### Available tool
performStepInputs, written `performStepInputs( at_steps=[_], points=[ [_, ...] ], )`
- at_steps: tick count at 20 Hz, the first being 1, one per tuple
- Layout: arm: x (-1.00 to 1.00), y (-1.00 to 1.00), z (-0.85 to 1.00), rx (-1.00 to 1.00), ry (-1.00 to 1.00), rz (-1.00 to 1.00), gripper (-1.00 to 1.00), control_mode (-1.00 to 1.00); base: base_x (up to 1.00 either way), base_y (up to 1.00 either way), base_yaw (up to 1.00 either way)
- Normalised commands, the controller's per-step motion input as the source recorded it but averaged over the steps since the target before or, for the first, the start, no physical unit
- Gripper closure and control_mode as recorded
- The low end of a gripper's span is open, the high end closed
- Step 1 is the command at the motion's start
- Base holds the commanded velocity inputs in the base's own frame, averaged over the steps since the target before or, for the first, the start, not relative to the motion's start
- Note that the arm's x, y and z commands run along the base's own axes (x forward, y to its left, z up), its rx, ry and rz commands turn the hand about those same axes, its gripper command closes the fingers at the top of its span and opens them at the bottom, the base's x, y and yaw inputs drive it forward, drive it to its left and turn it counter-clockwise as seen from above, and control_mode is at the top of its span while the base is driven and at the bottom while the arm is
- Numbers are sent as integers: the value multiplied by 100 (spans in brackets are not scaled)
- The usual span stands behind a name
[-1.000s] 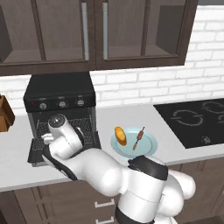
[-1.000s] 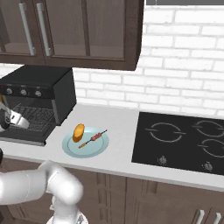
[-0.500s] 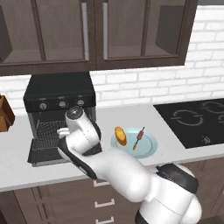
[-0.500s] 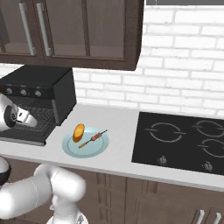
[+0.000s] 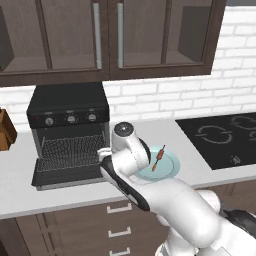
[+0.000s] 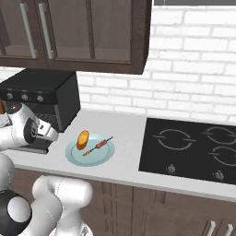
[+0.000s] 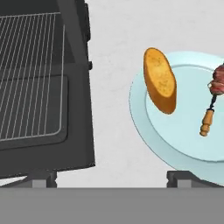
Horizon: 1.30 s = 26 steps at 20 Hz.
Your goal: Pick up the kebab skewer and baguette bread, and place them inside the toaster oven. Close the toaster oven door and start by setting the timer.
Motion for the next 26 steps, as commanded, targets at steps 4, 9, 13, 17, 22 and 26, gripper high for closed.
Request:
performStepInputs(
  at_steps=[4, 9, 13, 17, 22, 26],
  points=[
    [-2, -84, 0, 0, 7, 0, -100, -100, 0, 0, 0],
    [21, -67, 1, 3, 11, 0, -100, -100, 0, 0, 0],
    [57, -63, 0, 7, 16, 0, -100, -100, 0, 0, 0],
    [77, -44, 0, 10, 18, 0, -100, -100, 0, 0, 0],
    [37, -12, 0, 2, 13, 0, -100, -100, 0, 0, 0],
    [32, 17, 0, 0, 7, 0, -100, -100, 0, 0, 0]
  ],
)
